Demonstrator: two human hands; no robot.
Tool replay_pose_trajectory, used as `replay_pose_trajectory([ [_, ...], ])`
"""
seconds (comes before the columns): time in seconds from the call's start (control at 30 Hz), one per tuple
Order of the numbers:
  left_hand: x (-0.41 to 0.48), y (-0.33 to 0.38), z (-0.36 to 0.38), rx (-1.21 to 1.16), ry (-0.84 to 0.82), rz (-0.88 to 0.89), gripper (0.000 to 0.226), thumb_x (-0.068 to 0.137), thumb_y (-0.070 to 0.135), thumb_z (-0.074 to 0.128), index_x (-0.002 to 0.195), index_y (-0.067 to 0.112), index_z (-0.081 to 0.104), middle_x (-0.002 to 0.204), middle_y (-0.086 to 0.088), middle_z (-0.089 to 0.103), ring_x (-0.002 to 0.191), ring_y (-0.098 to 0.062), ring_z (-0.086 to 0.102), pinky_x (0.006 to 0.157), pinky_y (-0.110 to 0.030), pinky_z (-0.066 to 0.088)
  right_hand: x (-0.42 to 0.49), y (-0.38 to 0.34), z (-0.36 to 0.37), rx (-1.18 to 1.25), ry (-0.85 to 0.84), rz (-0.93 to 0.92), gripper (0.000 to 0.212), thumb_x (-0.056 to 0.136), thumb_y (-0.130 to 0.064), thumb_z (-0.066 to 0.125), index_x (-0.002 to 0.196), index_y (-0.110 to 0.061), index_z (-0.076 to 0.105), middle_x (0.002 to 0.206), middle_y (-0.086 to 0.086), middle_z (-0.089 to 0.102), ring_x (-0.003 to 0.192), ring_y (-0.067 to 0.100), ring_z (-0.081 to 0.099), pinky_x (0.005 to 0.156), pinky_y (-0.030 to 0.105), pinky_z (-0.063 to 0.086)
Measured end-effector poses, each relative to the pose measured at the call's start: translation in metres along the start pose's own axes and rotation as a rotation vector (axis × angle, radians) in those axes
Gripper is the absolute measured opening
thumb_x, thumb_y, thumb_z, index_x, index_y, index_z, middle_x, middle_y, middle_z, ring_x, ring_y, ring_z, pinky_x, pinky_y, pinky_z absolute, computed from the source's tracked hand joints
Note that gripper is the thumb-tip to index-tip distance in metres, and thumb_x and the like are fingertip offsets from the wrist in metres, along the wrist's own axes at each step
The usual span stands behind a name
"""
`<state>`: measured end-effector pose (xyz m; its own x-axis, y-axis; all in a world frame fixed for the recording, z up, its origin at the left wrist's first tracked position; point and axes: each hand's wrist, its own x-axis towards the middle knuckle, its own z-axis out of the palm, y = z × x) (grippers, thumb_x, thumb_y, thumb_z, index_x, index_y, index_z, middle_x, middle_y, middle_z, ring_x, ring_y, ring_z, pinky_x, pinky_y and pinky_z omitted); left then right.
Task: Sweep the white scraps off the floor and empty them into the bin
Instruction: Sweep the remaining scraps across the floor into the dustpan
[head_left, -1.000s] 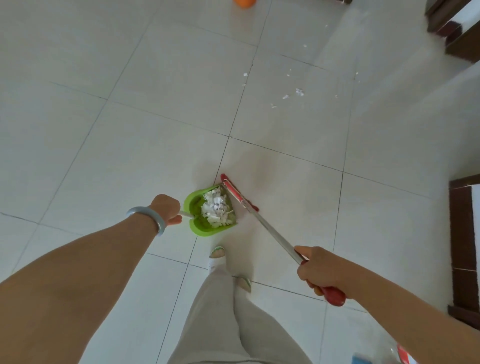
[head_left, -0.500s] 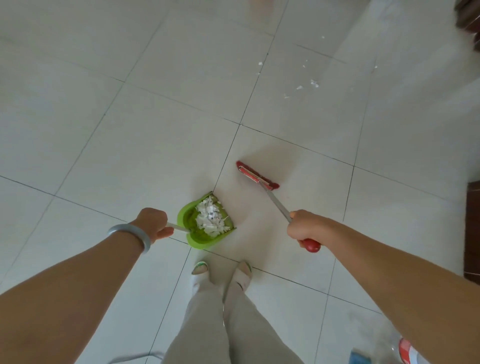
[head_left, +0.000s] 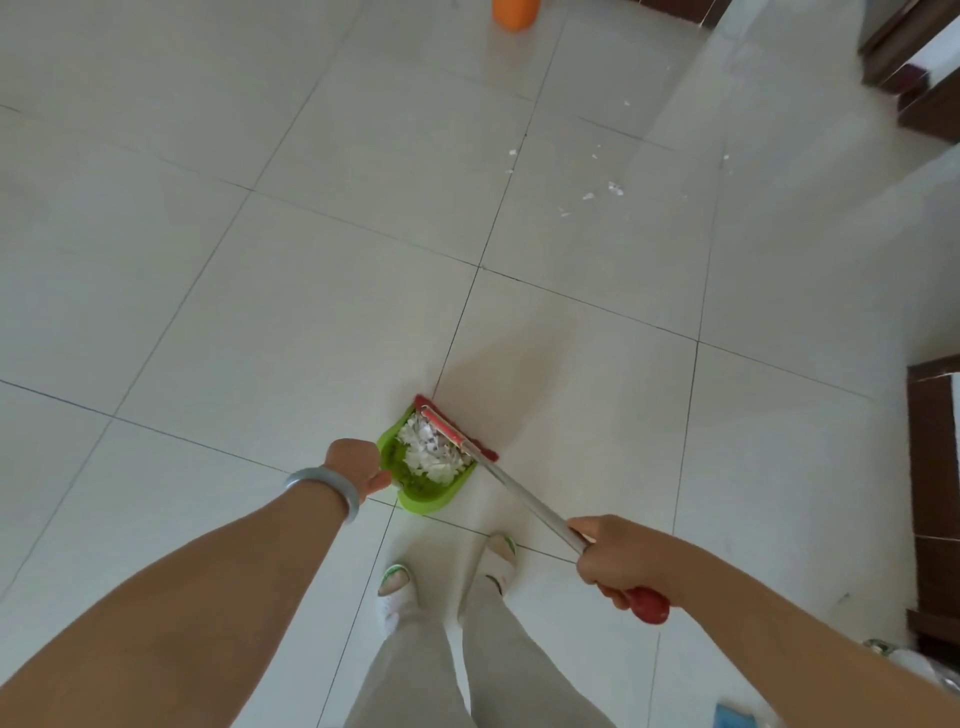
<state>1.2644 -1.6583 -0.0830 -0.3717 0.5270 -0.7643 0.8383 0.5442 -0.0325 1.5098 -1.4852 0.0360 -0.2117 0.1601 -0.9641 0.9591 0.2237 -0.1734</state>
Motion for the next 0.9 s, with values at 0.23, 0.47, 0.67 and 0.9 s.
replay_pose_trajectory([
  [0.23,-0.001,-0.008,-0.009,-0.039,0.025,0.009,0.049,0.100,0.041,0.032,0.058,0.015,0.028,0.060,0.004,0.032,0.074,-0.019,0.046,0.068,-0.025,0.034,-0.039,-0.003,-0.004,0.080,0.076,0.000,0.050,0.089,-0.001,0.044,0.136,-0.018,0.045,0.072,0.006,0.049,0.048,0.011,0.044,0.045,0.019,0.042],
  [0.47,0.005,-0.043,-0.021,0.008,0.099,0.070,0.053,0.098,0.050,0.031,0.058,0.015,0.030,0.061,0.003,0.035,0.084,-0.024,0.057,0.069,-0.026,0.035,-0.022,-0.013,-0.002,0.303,0.200,0.077,0.034,0.088,0.001,0.047,0.117,-0.015,0.050,0.069,0.010,0.053,0.045,0.014,0.047,0.039,0.019,0.039],
  [0.67,0.009,-0.077,-0.038,-0.010,0.187,0.068,0.050,0.097,0.051,0.035,0.066,0.013,0.043,0.063,0.001,0.043,0.075,-0.023,0.053,0.071,-0.029,0.041,-0.001,-0.015,0.019,0.749,0.162,0.175,0.012,0.087,0.003,0.048,0.095,-0.006,0.049,0.062,0.008,0.050,0.039,0.012,0.045,0.037,0.018,0.036],
  [0.9,0.002,-0.103,-0.058,-0.004,0.301,0.067,0.048,0.097,0.050,0.035,0.076,0.010,0.051,0.075,-0.005,0.053,0.072,-0.025,0.055,0.074,-0.033,0.047,0.017,-0.039,0.060,1.273,0.011,0.224,0.014,0.088,0.005,0.045,0.082,-0.008,0.045,0.051,0.006,0.047,0.032,0.008,0.046,0.031,0.015,0.037],
])
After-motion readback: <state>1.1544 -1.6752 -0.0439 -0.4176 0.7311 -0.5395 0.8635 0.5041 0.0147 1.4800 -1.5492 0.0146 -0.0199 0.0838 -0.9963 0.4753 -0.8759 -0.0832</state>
